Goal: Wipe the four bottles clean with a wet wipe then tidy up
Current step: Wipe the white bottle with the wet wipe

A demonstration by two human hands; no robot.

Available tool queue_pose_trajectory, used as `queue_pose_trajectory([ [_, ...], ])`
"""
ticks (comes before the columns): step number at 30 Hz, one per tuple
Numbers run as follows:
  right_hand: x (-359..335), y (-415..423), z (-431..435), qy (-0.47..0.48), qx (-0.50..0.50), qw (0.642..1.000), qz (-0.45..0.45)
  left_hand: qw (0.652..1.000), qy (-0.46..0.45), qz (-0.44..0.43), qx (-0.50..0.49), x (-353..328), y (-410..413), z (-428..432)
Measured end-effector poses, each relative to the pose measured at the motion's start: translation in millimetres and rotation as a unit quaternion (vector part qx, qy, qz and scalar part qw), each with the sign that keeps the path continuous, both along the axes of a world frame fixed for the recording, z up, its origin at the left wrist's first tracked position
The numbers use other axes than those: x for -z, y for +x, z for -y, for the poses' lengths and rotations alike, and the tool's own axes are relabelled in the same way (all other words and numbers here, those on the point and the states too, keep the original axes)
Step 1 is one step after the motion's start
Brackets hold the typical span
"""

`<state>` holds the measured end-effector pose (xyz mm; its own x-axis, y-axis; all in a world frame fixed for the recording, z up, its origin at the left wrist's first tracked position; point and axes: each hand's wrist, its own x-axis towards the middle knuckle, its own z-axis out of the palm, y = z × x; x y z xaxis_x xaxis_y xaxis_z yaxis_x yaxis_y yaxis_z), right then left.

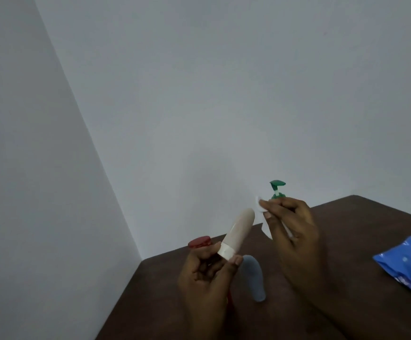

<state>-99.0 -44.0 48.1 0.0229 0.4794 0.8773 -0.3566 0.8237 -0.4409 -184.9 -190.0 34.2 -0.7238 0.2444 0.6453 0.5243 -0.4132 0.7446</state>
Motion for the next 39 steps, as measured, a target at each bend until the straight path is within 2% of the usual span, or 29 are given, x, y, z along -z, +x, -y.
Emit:
queue_pose_trajectory([
  [5,15.0,-8.5,10.0,0.125,0.0,0.989,0.085,0.99,-0.028,-0.124,-0.054,9.6,0.5,4.9],
  [10,24.4,-8.2,24.1,0.26,-0.025,0.953,0.156,0.988,-0.016,-0.138,-0.061,8.5,-5.8,7.7],
  [12,22.4,-6.1,22.6,0.285,-0.034,0.943,0.165,0.986,-0.024,-0.159,-0.052,6.8,-6.4,10.0],
  [15,17.7,-4.0,13.8,0.258,-0.017,0.955,0.142,0.979,-0.036,-0.191,-0.069,5.9,-7.0,11.0],
  [19,10.9,-3.4,-6.6,0.116,0.022,0.99,0.073,0.954,-0.065,-0.271,-0.107,6.7,-6.1,12.3],
  [22,9.8,-4.3,-13.9,0.073,0.027,0.995,0.058,0.947,-0.071,-0.288,-0.122,7.1,-5.8,11.0],
  [25,11.6,-2.3,-0.1,0.128,0.009,0.989,0.072,0.962,-0.064,-0.242,-0.107,10.5,-5.4,9.1],
  [28,17.0,-4.5,17.2,0.208,-0.05,0.969,0.126,0.994,-0.033,-0.09,-0.043,10.8,-5.1,7.0],
  [30,19.5,-6.2,23.0,0.235,-0.079,0.958,0.143,0.999,0.002,0.015,0.032,3.6,-2.3,6.2],
  [31,19.4,-5.7,23.4,0.241,-0.084,0.956,0.146,0.997,0.005,0.039,0.062,0.3,-0.9,6.0],
  [33,17.7,-5.0,21.3,0.236,-0.066,0.959,0.141,0.992,0.004,0.076,0.1,-2.8,0.4,4.8],
  [36,13.9,-5.7,9.9,0.173,0.003,0.979,0.107,0.985,0.022,0.125,0.116,2.7,-6.6,1.4],
  [39,11.2,-7.2,-4.6,0.113,0.069,0.988,0.085,0.987,0.006,0.124,0.107,6.5,-10.5,2.1],
])
